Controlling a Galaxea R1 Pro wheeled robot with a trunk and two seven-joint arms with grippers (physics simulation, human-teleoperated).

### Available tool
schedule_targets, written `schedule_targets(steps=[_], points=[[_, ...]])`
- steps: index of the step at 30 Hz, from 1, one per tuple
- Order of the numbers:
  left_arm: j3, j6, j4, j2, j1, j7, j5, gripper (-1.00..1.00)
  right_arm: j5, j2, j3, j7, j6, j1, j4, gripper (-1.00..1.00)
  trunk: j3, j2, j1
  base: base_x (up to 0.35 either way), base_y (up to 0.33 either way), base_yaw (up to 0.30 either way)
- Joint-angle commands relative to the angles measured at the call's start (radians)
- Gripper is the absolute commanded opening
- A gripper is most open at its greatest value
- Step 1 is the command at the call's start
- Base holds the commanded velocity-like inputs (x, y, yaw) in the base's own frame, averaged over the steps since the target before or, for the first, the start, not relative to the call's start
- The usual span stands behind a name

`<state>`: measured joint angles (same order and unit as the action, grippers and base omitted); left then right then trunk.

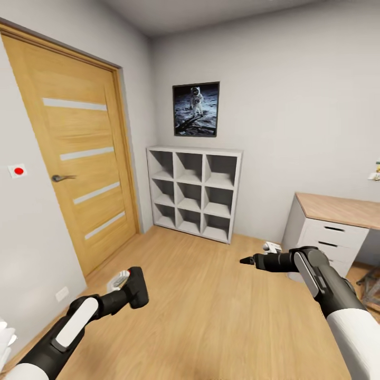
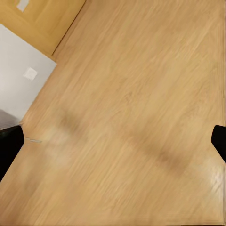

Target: Attach the digital camera to the camera tripod in the bedroom.

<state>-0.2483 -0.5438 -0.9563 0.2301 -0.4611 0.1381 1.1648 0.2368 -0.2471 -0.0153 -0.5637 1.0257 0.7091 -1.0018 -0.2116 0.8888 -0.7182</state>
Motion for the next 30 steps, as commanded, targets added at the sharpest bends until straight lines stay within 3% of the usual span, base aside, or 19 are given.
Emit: schedule_targets(steps=[1, 4, 11, 20, 30], points=[[-0.003, 0.003, -0.001, 0.001, -0.001, 0.021, 0.006, -1.00, 0.001, 0.000, -0.002, -0.001, 0.004, 0.001, 0.000, 1.00, -0.001, 0.001, 0.000, 0.000, 0.000, -0.288], [-0.003, 0.009, 0.004, -0.001, -0.001, 0.070, -0.021, -1.00, 0.001, 0.000, -0.002, 0.000, 0.004, 0.001, 0.000, 1.00, -0.001, 0.001, 0.000, 0.000, 0.000, -0.288], [-0.007, 0.011, -0.009, -0.010, -0.001, 0.173, -0.038, -1.00, 0.000, 0.000, -0.002, 0.001, 0.004, 0.001, 0.000, 1.00, -0.001, 0.001, 0.000, 0.000, 0.000, -0.288], [-0.019, 0.005, -0.074, -0.010, -0.001, 0.203, -0.044, -1.00, 0.001, -0.002, 0.001, 0.009, 0.004, 0.001, 0.000, 1.00, -0.001, 0.001, 0.000, 0.000, 0.000, -0.289], [-0.035, 0.007, -0.119, -0.010, -0.001, 0.206, -0.158, -1.00, 0.004, -0.004, 0.004, 0.055, 0.004, 0.001, 0.001, 1.00, -0.001, 0.001, 0.000, 0.000, 0.000, -0.292]])
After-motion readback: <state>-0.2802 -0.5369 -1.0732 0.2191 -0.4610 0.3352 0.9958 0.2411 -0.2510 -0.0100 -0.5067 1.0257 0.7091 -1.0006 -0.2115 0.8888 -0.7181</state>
